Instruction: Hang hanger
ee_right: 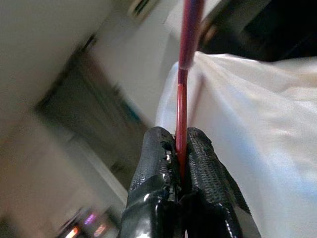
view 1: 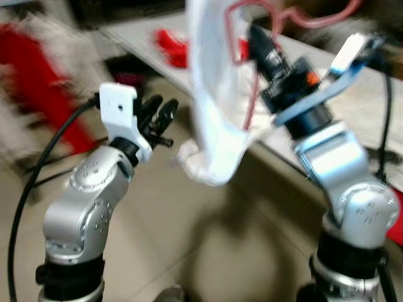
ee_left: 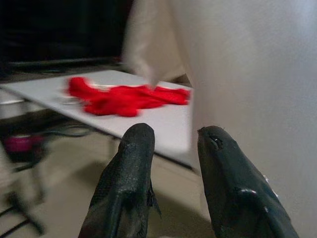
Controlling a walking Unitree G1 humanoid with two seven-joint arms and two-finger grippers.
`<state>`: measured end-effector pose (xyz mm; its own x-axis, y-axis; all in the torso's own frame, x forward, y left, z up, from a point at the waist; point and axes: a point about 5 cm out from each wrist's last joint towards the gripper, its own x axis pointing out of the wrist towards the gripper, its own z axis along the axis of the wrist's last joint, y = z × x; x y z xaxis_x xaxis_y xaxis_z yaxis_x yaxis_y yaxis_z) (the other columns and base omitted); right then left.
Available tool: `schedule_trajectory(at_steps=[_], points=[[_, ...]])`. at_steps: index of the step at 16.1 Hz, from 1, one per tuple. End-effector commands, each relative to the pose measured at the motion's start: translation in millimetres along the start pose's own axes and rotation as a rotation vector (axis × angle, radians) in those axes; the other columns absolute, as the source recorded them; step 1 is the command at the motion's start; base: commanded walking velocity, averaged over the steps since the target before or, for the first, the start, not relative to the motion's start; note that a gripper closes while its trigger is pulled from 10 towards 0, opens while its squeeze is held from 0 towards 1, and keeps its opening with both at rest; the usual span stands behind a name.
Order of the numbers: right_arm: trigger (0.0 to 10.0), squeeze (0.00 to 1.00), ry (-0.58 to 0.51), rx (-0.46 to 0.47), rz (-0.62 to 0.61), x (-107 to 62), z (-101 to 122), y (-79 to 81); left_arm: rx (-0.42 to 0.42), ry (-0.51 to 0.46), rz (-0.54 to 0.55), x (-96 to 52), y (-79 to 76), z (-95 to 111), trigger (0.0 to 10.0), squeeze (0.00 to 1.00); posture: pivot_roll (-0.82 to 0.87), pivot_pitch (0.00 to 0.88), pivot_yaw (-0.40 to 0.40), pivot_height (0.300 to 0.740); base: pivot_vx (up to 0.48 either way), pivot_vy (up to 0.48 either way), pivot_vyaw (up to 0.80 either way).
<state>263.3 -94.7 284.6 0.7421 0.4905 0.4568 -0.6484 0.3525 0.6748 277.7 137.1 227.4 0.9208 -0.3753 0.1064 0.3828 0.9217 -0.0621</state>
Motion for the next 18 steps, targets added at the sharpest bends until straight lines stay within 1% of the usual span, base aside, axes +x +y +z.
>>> schedule_trajectory(at_steps=[1,3,4,5,7,8,9,10,11,12,13,15,16,17,18], points=[[10.0,0.0,0.008,-0.009,-0.054,-6.0,-3,-10.2,0.001,-0.011,-0.016,-2.0,-4.5,2,10.0,0.0,0.03,0.021,0.011,0.74,0.0,0.0,0.79],[10.0,0.0,0.049,0.023,-0.141,-21.4,-17,-29.4,0.007,0.001,-0.02,-5.8,-4.2,0,10.0,0.0,0.03,0.019,0.013,0.74,0.0,0.0,0.8],[10.0,0.0,0.071,-0.004,-0.18,-26.9,-22,-36.3,0.014,0.007,-0.014,-6.2,-2.6,-1,10.0,0.0,0.03,0.017,0.014,0.74,0.0,0.0,0.8],[10.0,0.0,0.107,-0.093,-0.242,-32.6,-25,-46.0,0.03,0.02,0.001,-5.2,-0.1,-3,10.0,0.0,0.03,0.018,0.015,0.74,0.0,0.0,0.8],[10.0,0.0,0.188,-0.324,-0.385,-42.0,-31,-68.5,0.1,0.077,0.0,-4.7,1.1,-11,10.0,0.0,0.03,0.017,0.02,0.74,0.0,0.0,0.8],[10.0,0.0,0.243,-0.446,-0.529,-51.0,-35,-90.6,0.149,0.123,-0.018,-6.0,-0.8,-20,10.0,0.0,0.02,0.02,0.027,0.74,0.0,0.0,0.8],[10.0,0.0,0.256,-0.464,-0.55,-52.9,-37,-94.4,0.152,0.133,-0.024,-6.3,-1.5,-22,10.0,0.0,0.02,0.02,0.027,0.74,0.0,0.0,0.8],[10.0,0.0,0.271,-0.503,-0.605,-58.3,-39,-103.8,0.153,0.147,-0.017,-6.5,-1.0,-26,10.0,0.0,0.02,0.021,0.029,0.74,0.0,0.0,0.8],[10.0,0.0,0.27,-0.516,-0.687,-66.1,-40,-116.2,0.156,0.162,-0.007,-5.4,0.3,-31,10.0,0.0,0.02,0.022,0.028,0.74,0.0,0.0,0.8],[10.0,0.0,0.299,-0.552,-0.725,-72.2,-42,-123.4,0.145,0.18,-0.003,-4.5,1.3,-37,10.0,0.0,0.02,0.021,0.027,0.74,0.0,0.0,0.8],[10.0,0.0,0.329,-0.587,-0.732,-76.4,-45,-126.4,0.139,0.189,0.007,-3.9,3.0,-42,10.0,0.0,0.02,0.021,0.027,0.74,0.0,0.0,0.8],[10.0,0.0,0.366,-0.621,-0.754,-82.9,-51,-131.4,0.142,0.219,0.03,-3.5,6.1,-55,10.0,0.0,0.02,0.022,0.024,0.74,0.0,0.0,0.0],[10.0,0.0,0.44,-0.618,-0.804,-93.3,-57,-137.0,0.139,0.272,0.071,-4.7,11.3,-70,10.0,0.0,0.02,0.023,0.027,0.74,0.0,0.0,0.0],[10.0,0.0,0.442,-0.575,-0.809,-95.9,-60,-138.5,0.164,0.28,0.079,-5.4,13.3,-75,10.0,0.0,0.01,0.021,0.03,0.74,0.0,0.0,0.0],[10.0,0.0,0.411,-0.744,-0.816,-96.2,-55,-138.9,0.179,0.279,0.083,-5.7,14.0,-77,10.0,0.0,0.01,0.023,0.034,0.74,0.0,0.0,0.0]])
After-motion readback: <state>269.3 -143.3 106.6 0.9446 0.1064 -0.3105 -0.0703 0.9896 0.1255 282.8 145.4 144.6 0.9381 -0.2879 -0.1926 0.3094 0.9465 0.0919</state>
